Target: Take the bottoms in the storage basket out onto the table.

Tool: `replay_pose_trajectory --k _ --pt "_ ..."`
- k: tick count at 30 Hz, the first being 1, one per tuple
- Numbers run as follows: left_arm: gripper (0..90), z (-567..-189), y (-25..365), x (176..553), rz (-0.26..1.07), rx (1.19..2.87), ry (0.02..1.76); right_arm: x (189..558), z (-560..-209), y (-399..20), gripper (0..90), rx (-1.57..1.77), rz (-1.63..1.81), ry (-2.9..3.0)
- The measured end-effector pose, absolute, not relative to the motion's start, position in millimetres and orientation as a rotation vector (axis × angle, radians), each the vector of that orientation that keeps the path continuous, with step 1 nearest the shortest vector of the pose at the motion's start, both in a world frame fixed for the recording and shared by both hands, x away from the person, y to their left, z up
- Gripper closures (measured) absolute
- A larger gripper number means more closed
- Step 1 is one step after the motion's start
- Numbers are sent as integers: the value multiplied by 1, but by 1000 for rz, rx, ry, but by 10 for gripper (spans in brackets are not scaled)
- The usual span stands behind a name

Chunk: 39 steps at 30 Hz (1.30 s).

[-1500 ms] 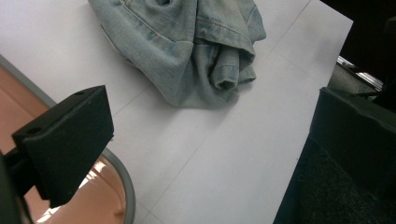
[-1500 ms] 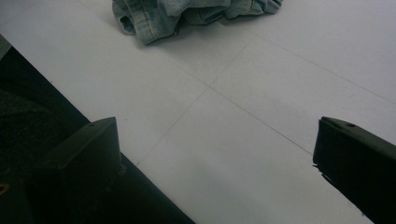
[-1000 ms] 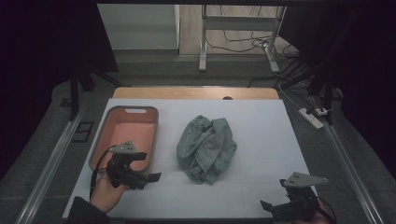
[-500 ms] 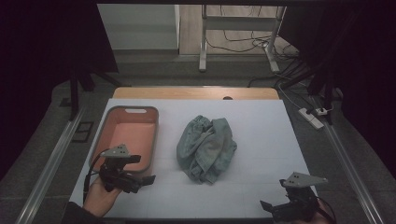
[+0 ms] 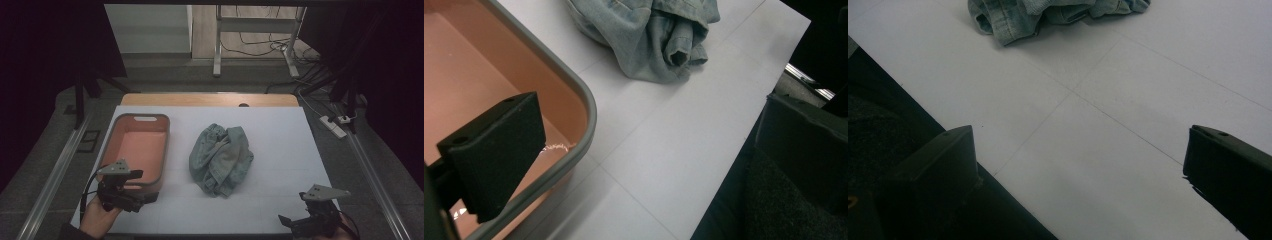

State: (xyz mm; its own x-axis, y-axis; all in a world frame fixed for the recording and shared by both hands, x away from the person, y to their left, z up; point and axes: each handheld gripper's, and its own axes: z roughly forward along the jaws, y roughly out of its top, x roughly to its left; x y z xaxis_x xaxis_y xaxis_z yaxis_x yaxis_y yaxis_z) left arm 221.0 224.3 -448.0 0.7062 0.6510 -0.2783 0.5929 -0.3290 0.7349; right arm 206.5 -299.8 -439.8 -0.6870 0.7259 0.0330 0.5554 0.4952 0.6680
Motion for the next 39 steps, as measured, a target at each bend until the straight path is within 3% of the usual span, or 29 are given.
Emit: replay_pose_trajectory --k 39 --pt "0 -464 267 189 108 1968 1083 207 -440 -299 7 1086 955 2497"
